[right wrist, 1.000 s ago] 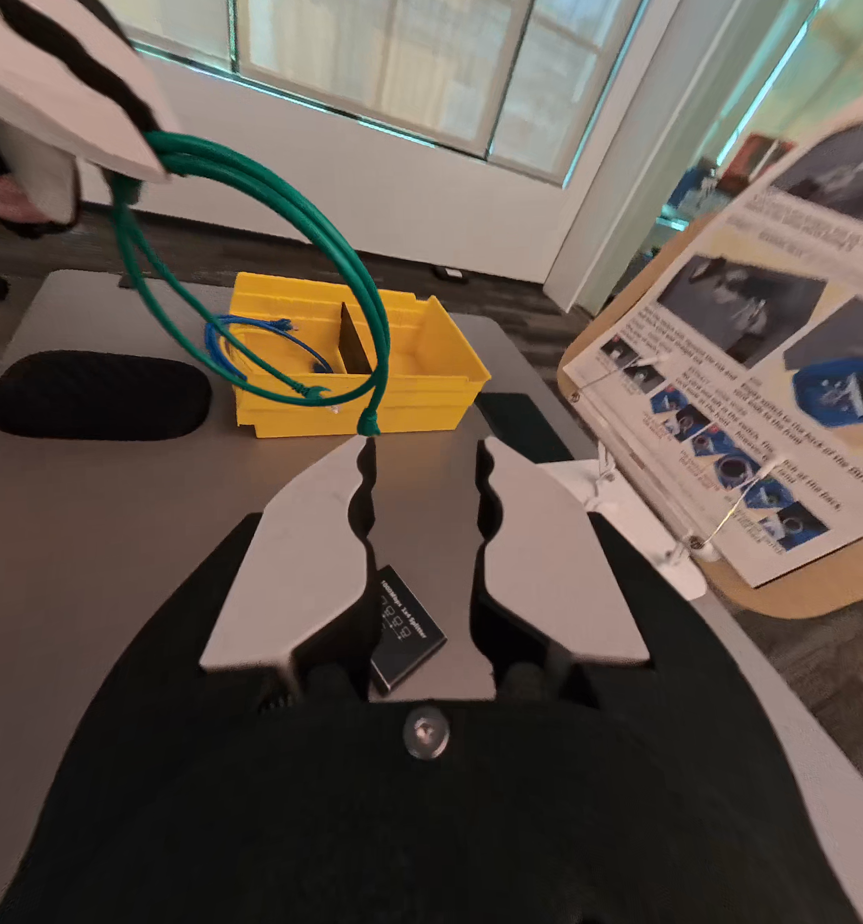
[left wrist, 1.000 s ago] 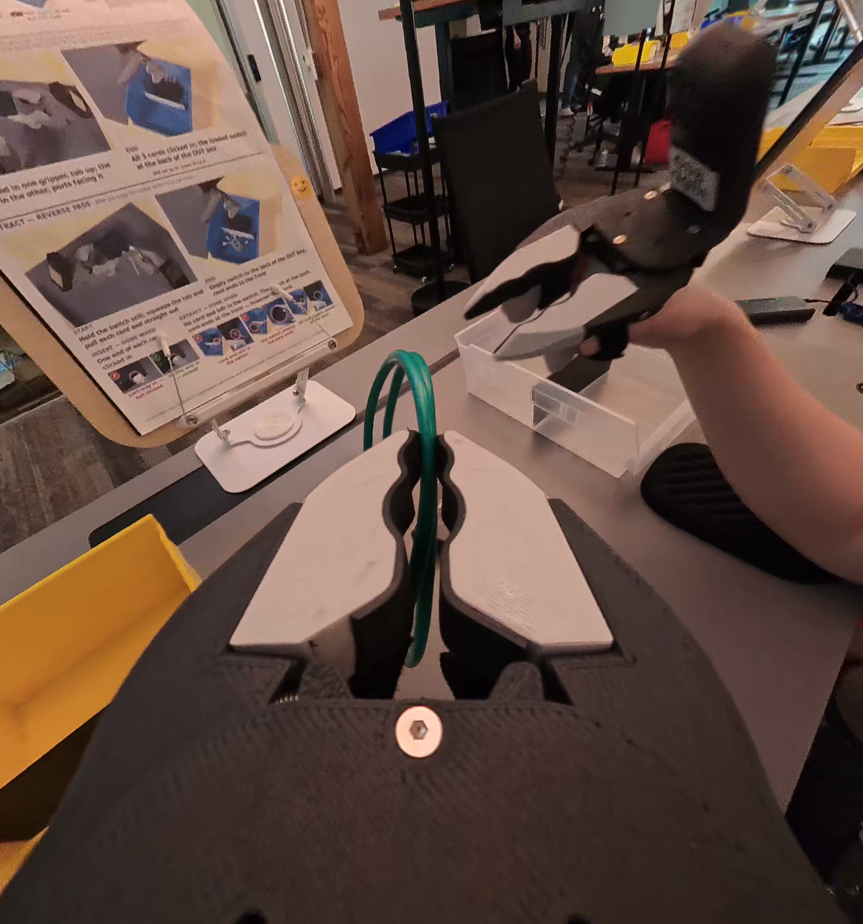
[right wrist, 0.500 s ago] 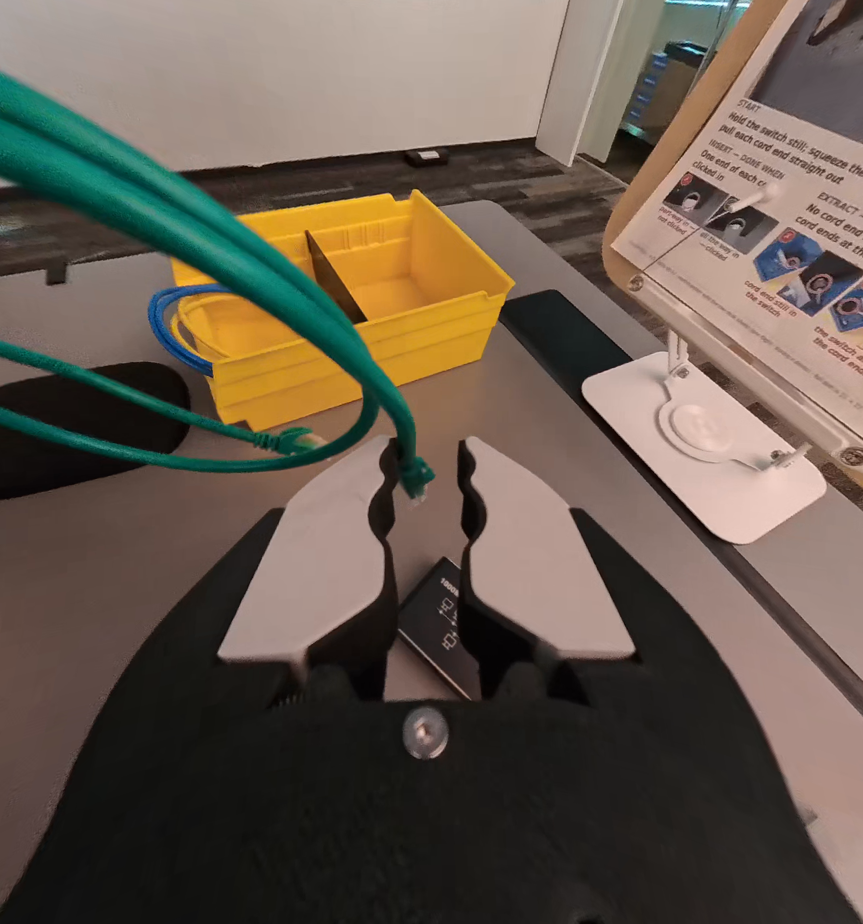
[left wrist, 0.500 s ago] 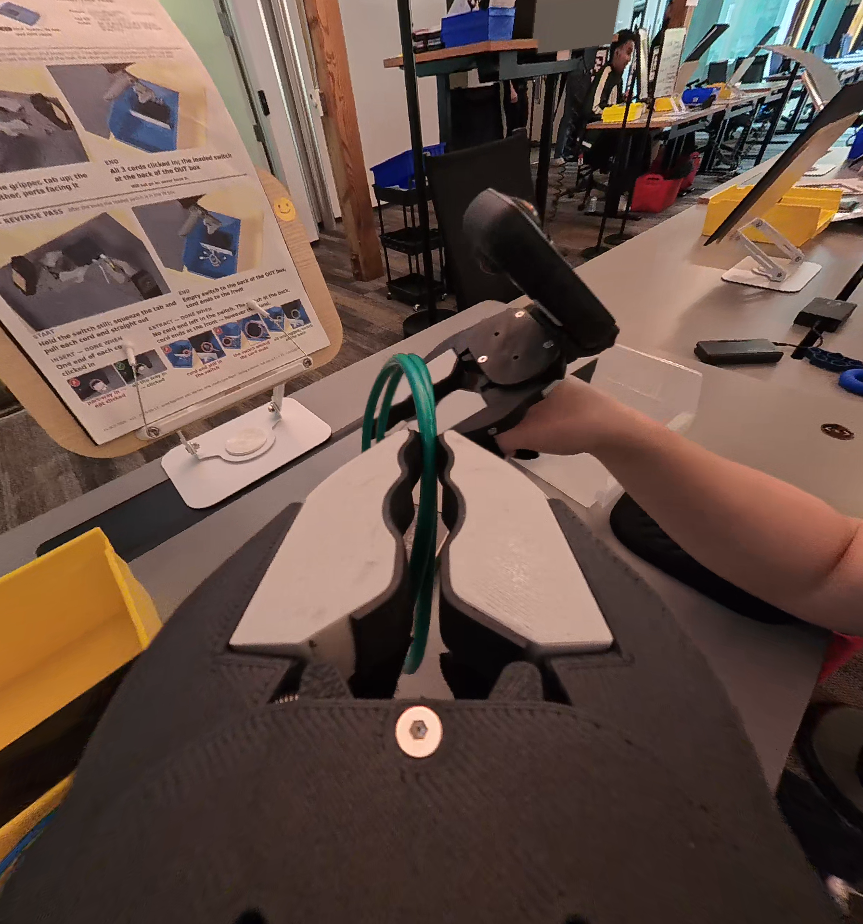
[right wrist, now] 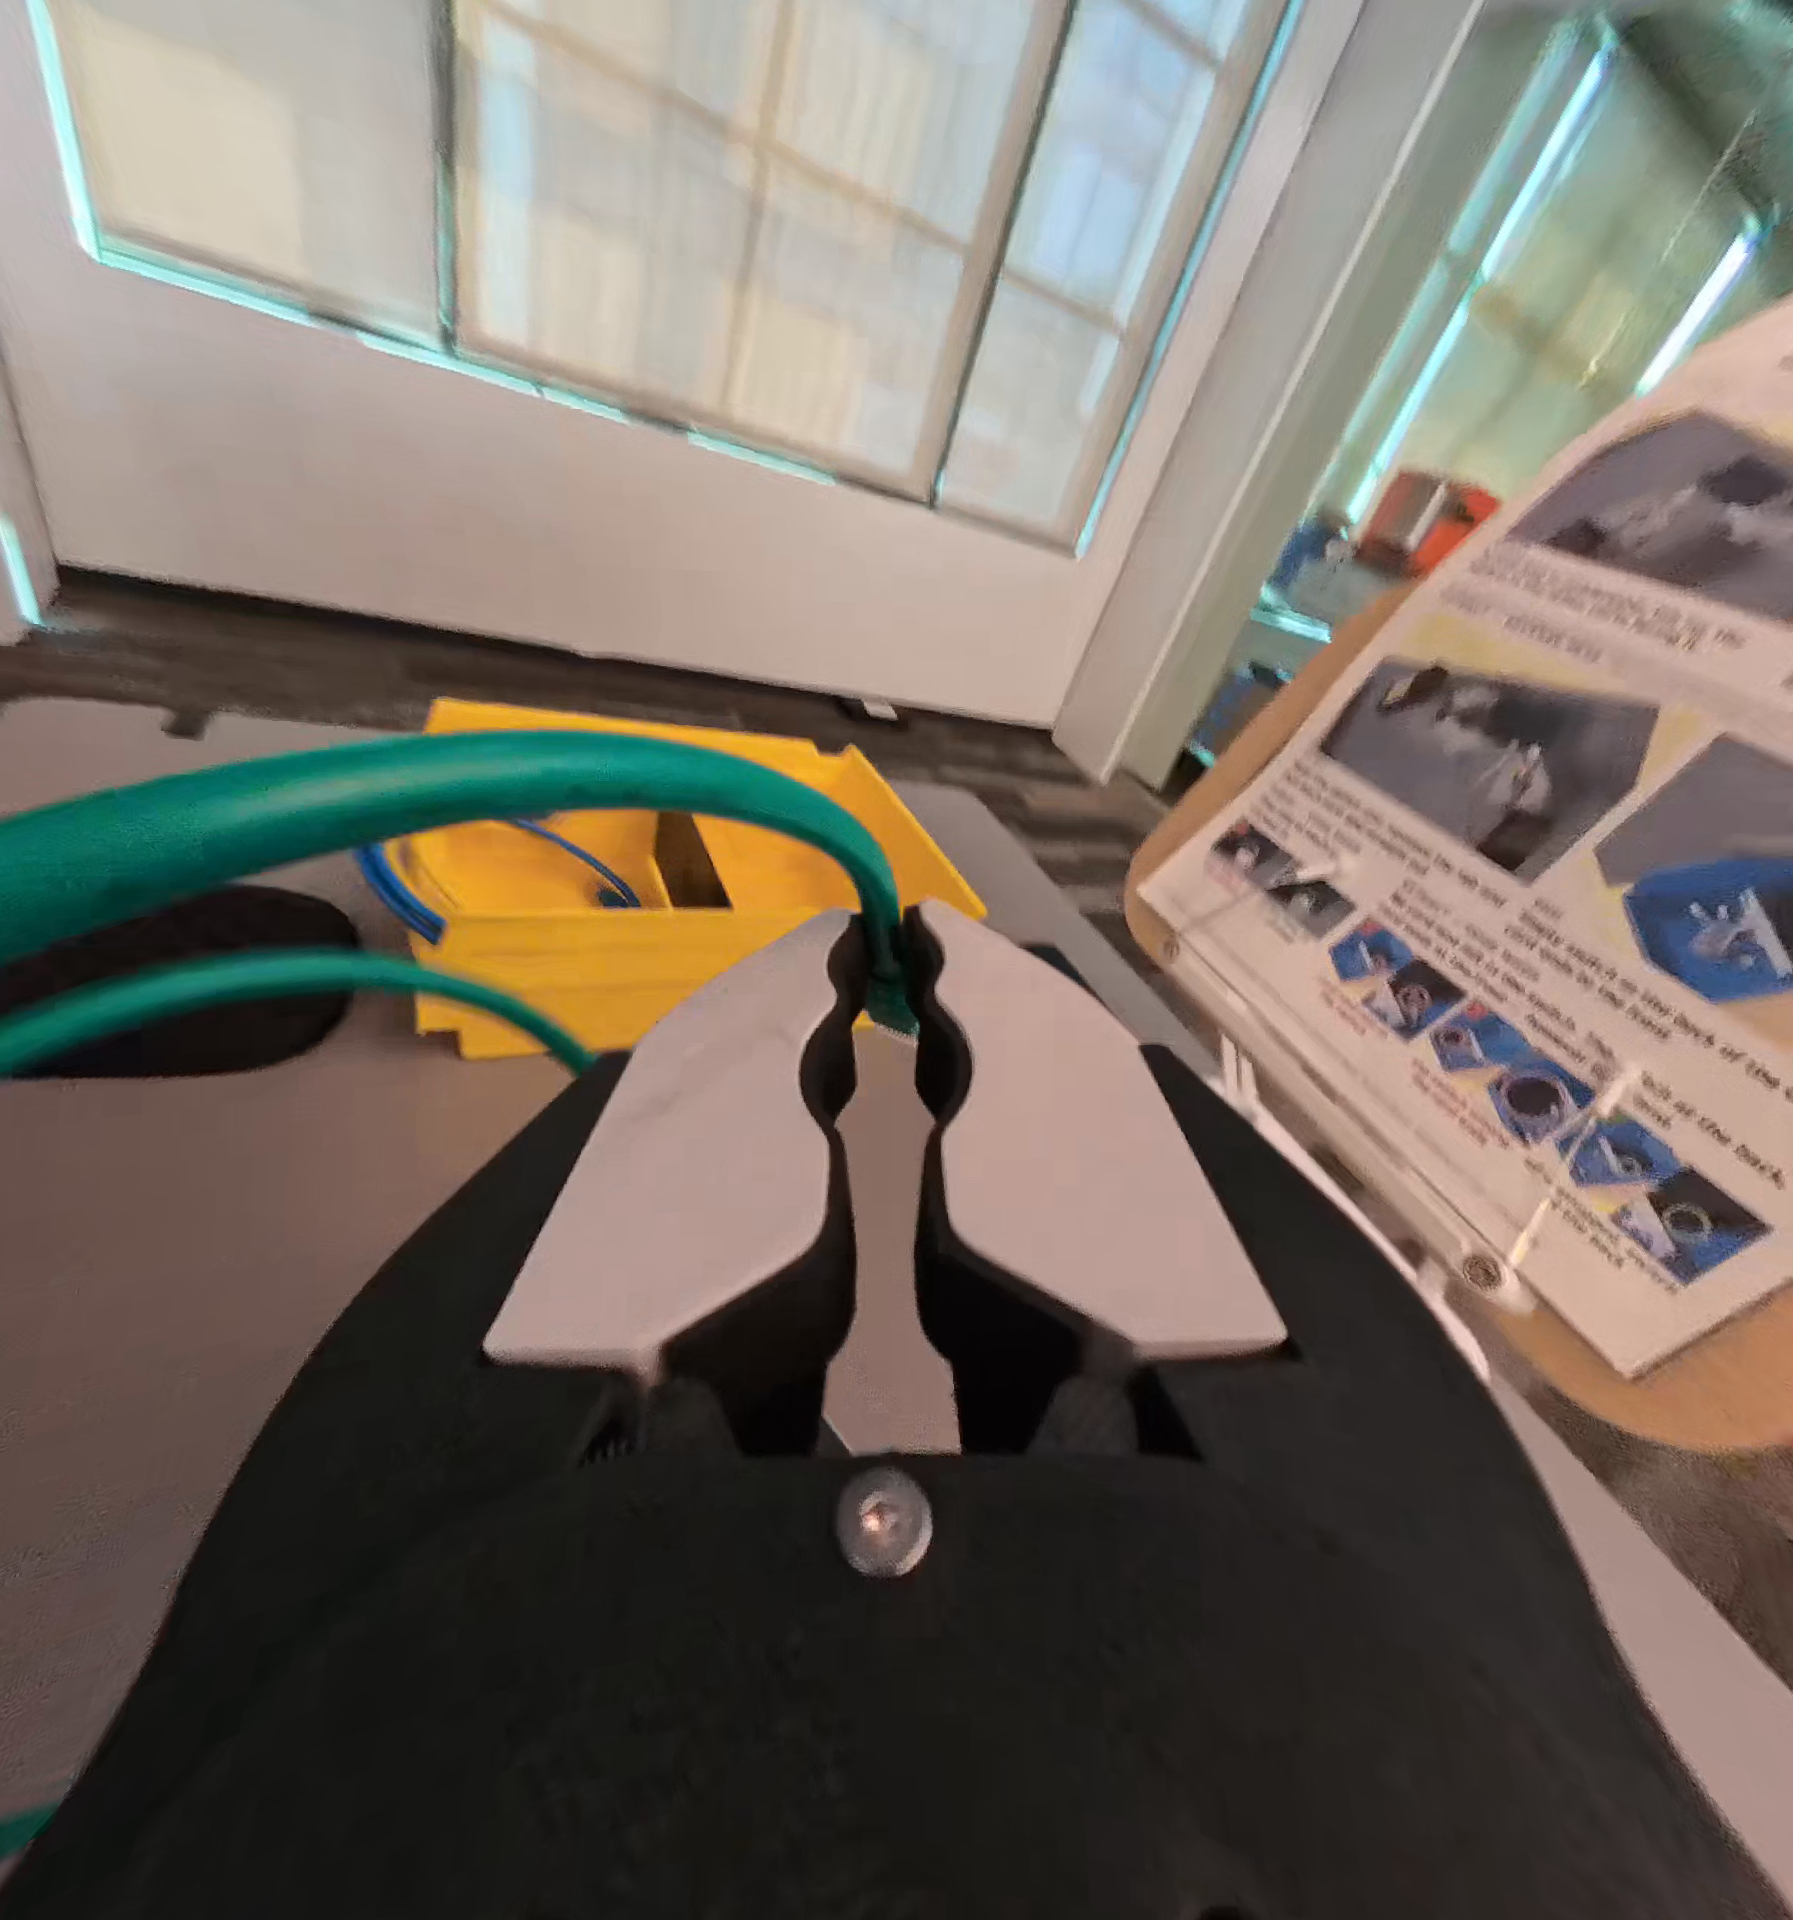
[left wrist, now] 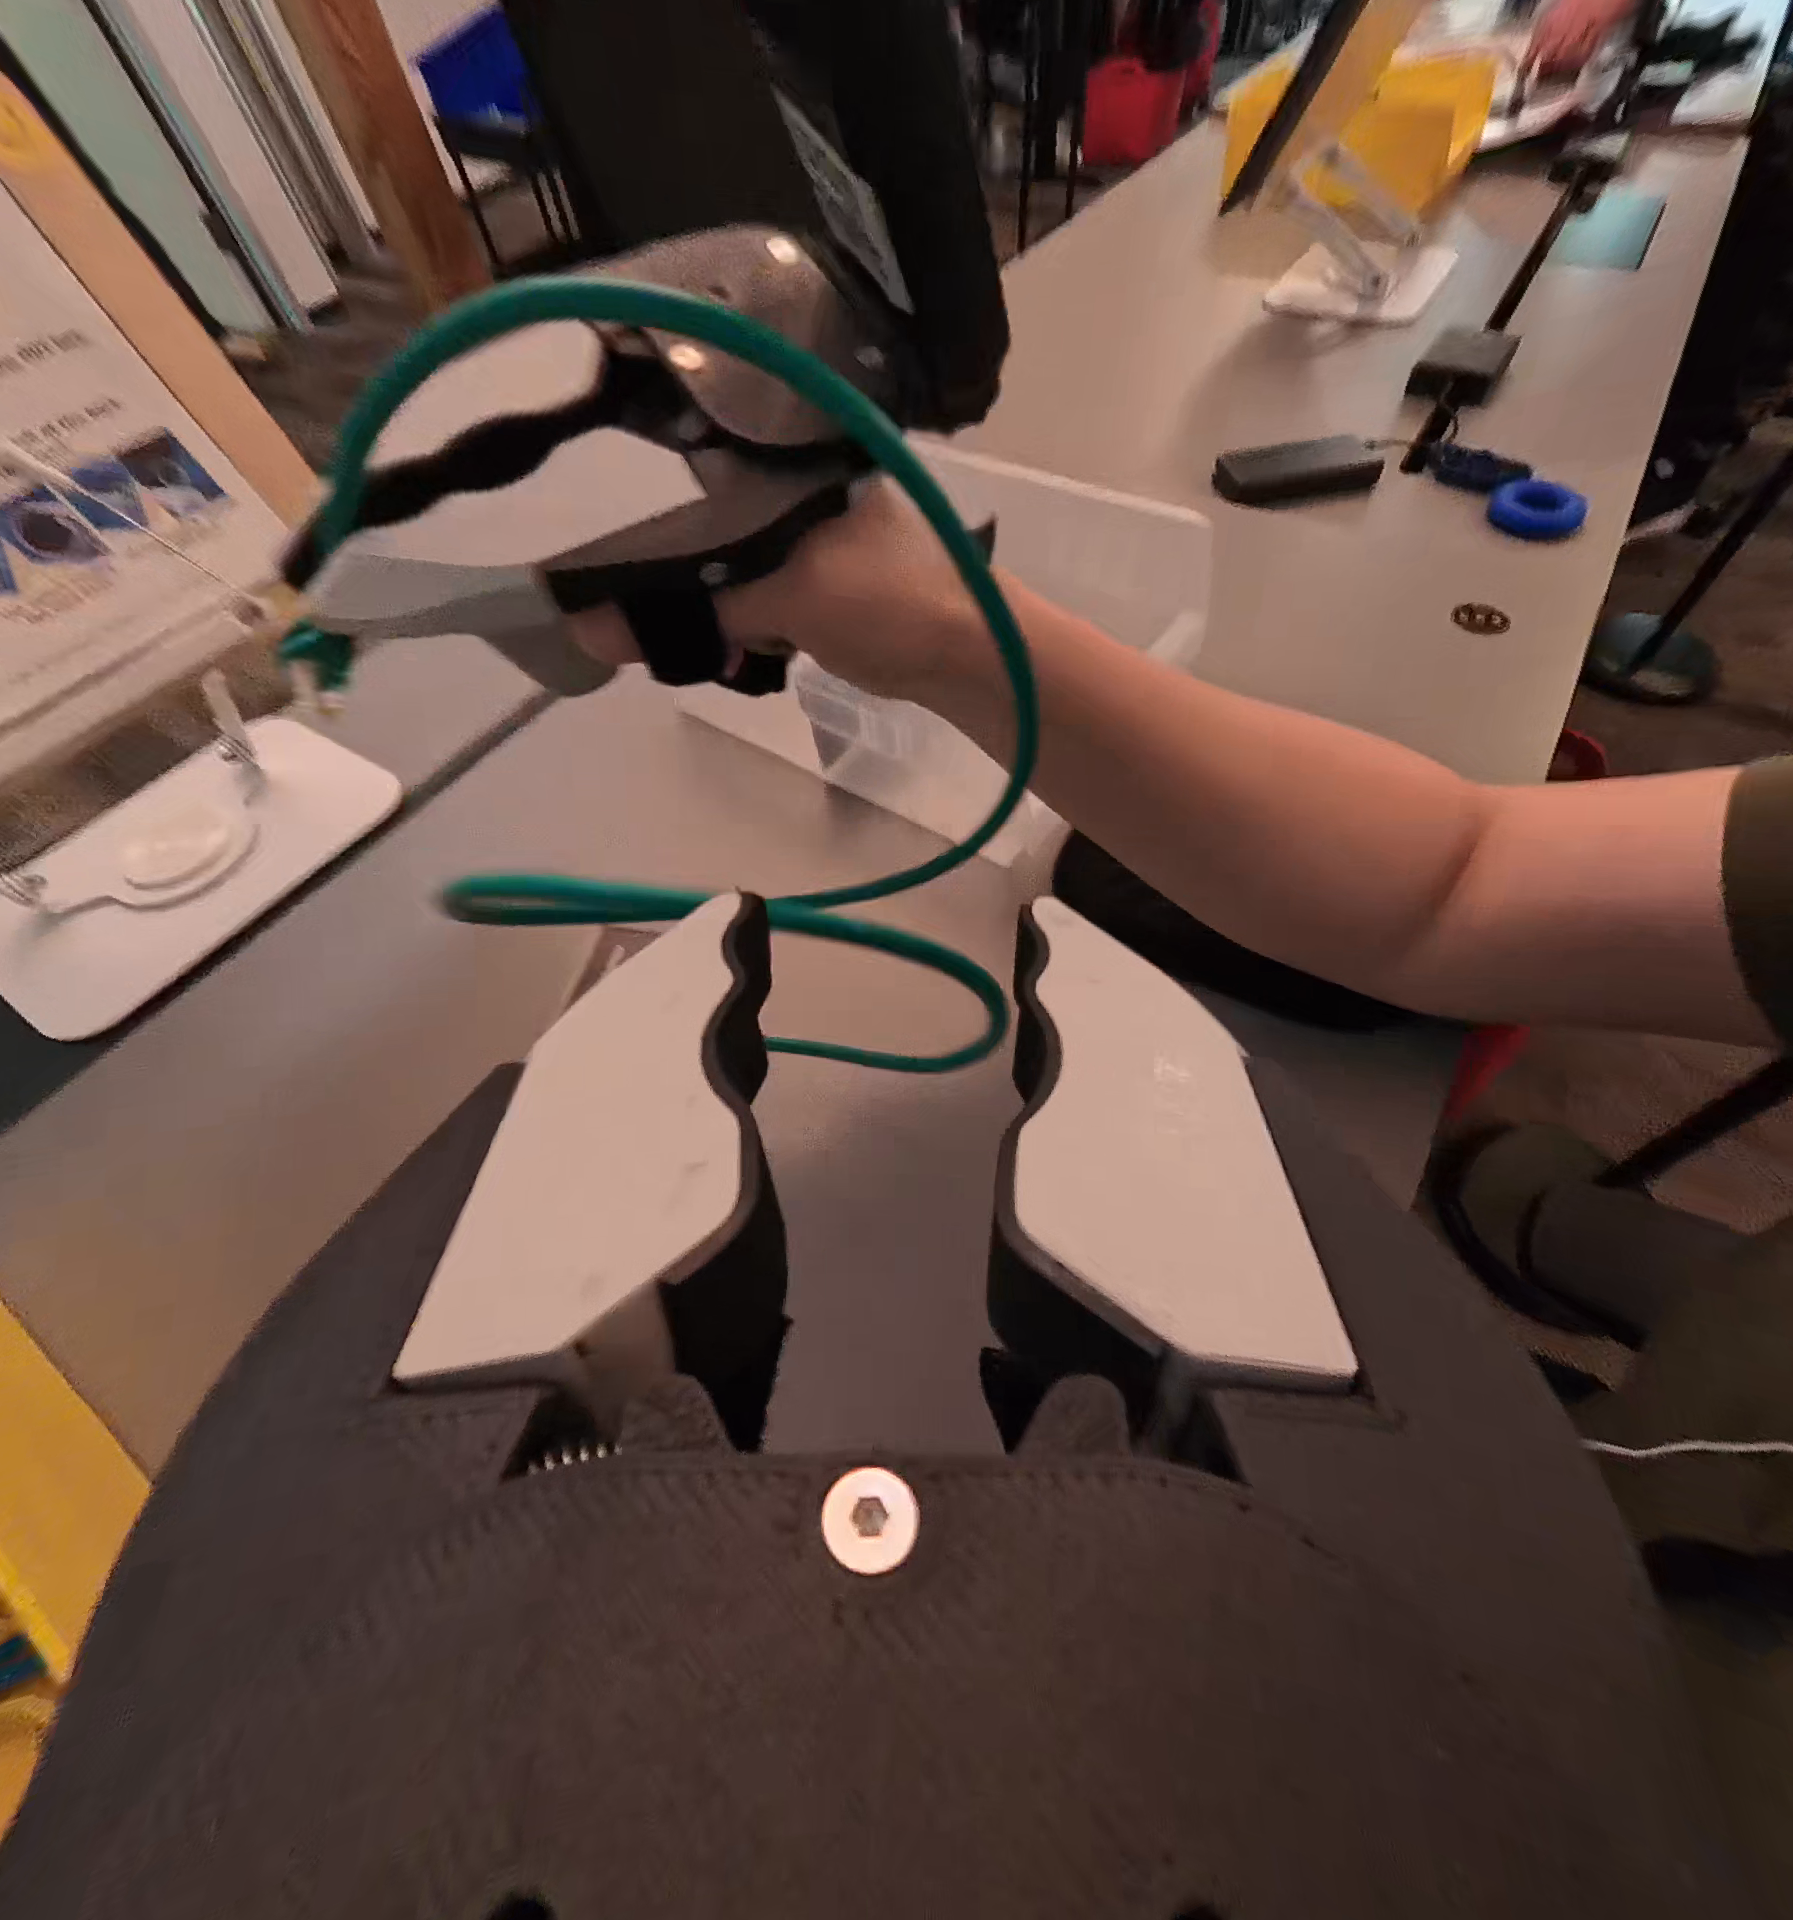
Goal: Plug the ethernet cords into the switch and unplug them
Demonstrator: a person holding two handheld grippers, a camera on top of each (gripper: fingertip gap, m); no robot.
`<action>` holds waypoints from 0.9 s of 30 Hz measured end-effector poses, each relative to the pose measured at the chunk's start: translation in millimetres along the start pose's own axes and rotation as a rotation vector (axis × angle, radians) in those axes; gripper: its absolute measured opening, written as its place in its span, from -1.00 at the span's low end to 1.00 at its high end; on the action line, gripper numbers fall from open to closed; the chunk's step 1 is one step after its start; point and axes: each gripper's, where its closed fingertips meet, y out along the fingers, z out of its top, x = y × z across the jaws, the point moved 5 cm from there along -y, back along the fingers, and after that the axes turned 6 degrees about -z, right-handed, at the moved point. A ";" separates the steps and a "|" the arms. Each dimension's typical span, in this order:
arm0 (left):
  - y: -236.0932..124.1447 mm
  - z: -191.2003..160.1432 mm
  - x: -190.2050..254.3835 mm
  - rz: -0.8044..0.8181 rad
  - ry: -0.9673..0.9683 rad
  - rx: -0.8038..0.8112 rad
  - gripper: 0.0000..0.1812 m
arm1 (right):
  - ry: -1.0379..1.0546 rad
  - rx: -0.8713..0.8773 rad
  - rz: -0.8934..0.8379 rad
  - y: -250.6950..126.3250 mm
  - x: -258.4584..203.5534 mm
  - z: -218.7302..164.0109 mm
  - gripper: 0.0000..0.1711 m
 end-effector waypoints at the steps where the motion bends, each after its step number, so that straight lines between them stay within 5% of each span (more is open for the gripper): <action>1: -7.6 3.1 -4.8 0.025 0.000 0.043 -0.50 | -0.004 0.050 0.050 -4.6 -2.3 5.4 -0.92; 10: -52.9 3.7 -59.6 0.239 -0.089 0.353 -0.47 | 0.072 0.297 0.375 -30.8 -20.4 30.4 -0.92; 22: 13.1 -5.9 -60.5 -0.211 -0.149 0.444 -0.49 | 0.185 0.413 0.712 -39.6 -52.0 40.4 -0.92; 27: 16.8 -4.3 -61.4 -0.288 -0.131 0.519 -0.79 | 0.167 0.364 0.722 -35.7 -55.0 34.7 -0.92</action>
